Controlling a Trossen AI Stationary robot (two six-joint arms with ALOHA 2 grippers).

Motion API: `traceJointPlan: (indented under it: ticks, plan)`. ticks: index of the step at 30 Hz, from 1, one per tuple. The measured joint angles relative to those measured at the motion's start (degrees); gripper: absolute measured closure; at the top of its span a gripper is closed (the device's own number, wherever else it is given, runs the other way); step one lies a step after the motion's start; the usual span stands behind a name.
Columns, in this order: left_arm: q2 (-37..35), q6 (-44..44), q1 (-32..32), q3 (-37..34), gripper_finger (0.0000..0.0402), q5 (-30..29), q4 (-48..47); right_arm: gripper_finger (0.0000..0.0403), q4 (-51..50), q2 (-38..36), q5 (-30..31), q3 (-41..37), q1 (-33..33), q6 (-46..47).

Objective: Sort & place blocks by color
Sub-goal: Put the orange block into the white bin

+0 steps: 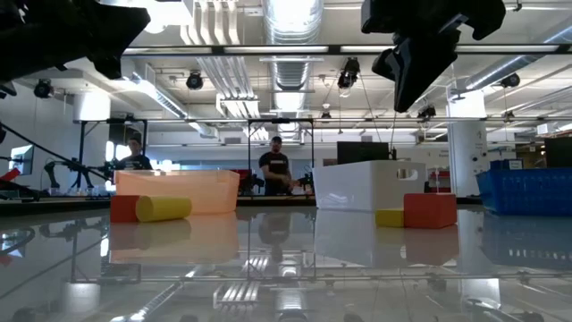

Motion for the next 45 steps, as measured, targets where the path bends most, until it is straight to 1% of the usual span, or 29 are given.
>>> traceJointPlan:
  ticks: [8, 23, 35, 45]
  plan:
    - [1.23, 0.02, 0.02, -0.02, 0.0359, 0.0, 0.15, 0.0394, 0.01, 0.19, 0.0, 0.06, 0.0, -0.35]
    - [1.22, 0.05, 0.02, -0.02, 0.0359, 0.01, 0.15, 0.0394, 0.14, -0.13, 0.02, 0.04, 0.0, 0.02]
    - [1.21, 0.06, 0.02, -0.02, 0.0359, 0.0, 0.15, 0.0394, 2.2, 0.17, 0.04, 0.0, 0.0, 0.07]
    - [1.22, 0.06, 0.02, -0.02, 0.0359, 0.01, 0.15, 0.0394, 2.23, 0.17, 0.07, 0.0, 0.0, 2.5]
